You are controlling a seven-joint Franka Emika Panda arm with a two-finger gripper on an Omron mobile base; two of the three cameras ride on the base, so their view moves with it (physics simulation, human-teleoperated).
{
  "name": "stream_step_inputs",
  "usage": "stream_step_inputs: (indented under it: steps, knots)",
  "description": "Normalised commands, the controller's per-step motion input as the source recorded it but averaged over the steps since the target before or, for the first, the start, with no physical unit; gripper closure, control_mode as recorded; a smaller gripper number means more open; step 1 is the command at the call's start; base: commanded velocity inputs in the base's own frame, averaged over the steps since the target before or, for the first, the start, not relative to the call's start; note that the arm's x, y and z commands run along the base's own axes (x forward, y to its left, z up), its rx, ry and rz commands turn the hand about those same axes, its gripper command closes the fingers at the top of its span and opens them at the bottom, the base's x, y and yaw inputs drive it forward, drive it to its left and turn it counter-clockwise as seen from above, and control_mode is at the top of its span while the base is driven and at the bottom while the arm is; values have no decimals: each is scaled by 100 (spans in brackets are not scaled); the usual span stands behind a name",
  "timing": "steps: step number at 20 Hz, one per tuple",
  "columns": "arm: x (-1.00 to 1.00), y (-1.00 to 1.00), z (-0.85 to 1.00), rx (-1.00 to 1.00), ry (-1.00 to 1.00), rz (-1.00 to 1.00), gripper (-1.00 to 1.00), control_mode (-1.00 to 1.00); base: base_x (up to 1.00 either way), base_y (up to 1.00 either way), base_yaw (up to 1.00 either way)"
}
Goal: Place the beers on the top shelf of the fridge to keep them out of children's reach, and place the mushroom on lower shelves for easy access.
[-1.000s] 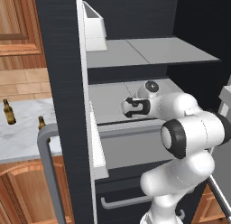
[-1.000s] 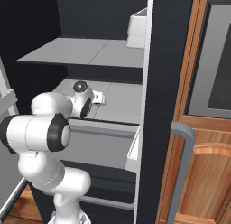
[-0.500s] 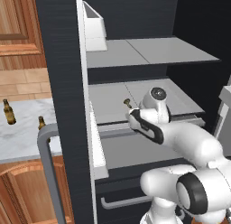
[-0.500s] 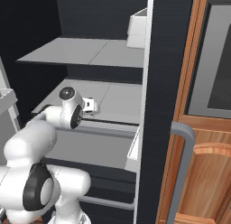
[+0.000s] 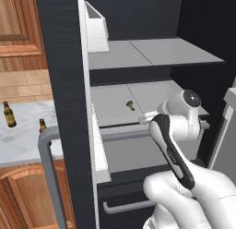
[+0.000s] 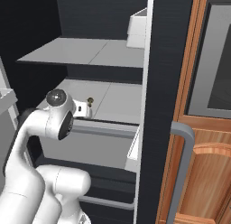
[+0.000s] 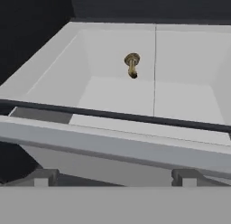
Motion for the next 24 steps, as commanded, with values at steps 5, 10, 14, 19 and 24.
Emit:
stream_step_inputs:
  steps: [5, 10, 14, 19, 24]
  knots:
    - [-92, -1, 96, 5, 9, 0, -100, -100, 0, 0, 0]
    - [-66, 0, 64, 0, 11, 0, -100, -100, 0, 0, 0]
    - [-49, 0, 31, 0, 9, 0, -100, -100, 0, 0, 0]
    - [-52, 0, 8, -1, 10, 0, -100, -100, 0, 0, 0]
    - [-43, 1, 5, -3, 6, 0, -100, -100, 0, 0, 0]
